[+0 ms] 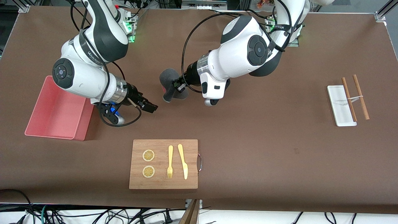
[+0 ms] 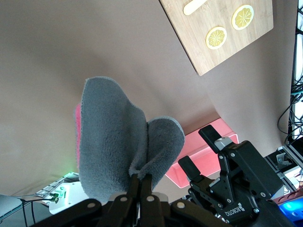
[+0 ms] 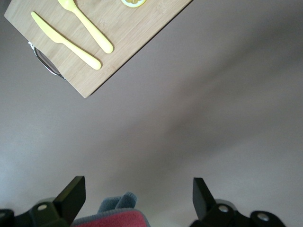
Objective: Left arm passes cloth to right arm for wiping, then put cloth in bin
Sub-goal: 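Move the right gripper toward the cloth held by the left gripper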
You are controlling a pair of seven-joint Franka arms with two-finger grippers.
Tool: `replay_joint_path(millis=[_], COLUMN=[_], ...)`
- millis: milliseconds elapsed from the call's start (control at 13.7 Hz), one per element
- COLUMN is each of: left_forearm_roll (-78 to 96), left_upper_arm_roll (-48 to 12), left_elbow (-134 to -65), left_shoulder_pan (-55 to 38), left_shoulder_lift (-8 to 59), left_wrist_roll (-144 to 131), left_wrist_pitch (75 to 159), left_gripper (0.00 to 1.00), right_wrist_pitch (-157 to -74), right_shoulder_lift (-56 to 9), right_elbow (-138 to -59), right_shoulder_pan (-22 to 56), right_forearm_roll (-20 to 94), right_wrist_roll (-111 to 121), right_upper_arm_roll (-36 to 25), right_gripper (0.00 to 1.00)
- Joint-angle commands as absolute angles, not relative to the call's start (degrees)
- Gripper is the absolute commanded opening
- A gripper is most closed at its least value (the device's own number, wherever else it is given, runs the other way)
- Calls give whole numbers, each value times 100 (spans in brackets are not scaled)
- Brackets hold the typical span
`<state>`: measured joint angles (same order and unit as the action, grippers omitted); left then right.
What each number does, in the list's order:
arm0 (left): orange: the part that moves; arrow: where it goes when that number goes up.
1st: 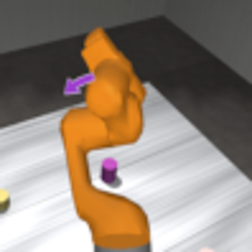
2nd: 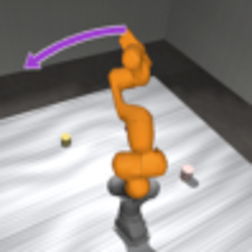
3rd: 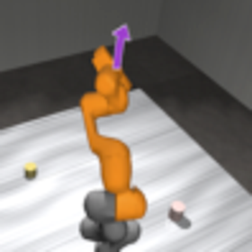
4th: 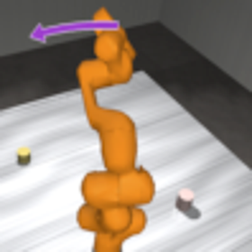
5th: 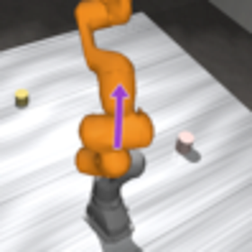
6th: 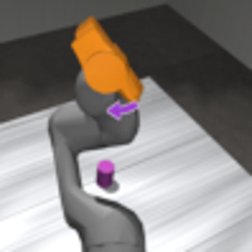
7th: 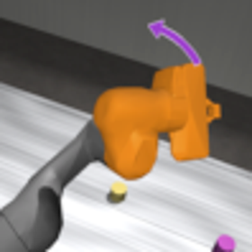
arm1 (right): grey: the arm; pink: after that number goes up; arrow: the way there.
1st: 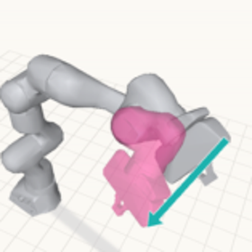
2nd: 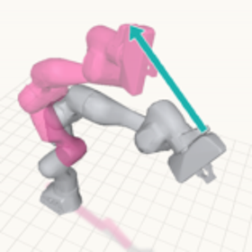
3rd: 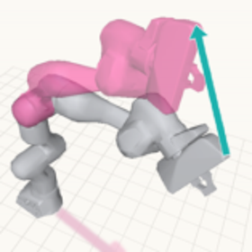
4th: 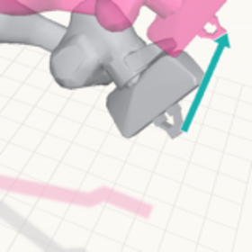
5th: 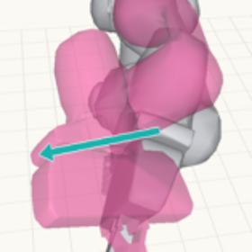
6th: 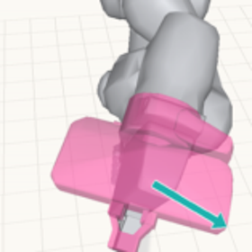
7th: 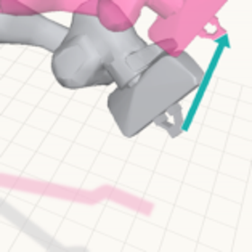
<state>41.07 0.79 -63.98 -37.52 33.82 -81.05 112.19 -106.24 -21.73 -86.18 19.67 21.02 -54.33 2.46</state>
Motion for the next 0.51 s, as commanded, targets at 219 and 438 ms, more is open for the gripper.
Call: replay_joint_path(millis=[219, 438], left_forearm_roll=[4263, 4263], left_upper_arm_roll=[149, 149], left_elbow=[-6214, -6214], left_shoulder_pan=[-3779, -3762], left_shoulder_lift=[3480, 3480], left_wrist_roll=[-8191, -8191], left_wrist_pitch=[11206, 11206], left_gripper=[0, 0], right_wrist_pitch=[-9774, -9642], right_shoulder_lift=[-2039, -1925], right_elbow=[-8517, -8569], right_shoulder_pan=[1995, 1978], right_forearm_roll=[2311, 2496], right_wrist_roll=[-5826, -6195], right_upper_arm_roll=[211, 185], right_gripper=[100, 100])
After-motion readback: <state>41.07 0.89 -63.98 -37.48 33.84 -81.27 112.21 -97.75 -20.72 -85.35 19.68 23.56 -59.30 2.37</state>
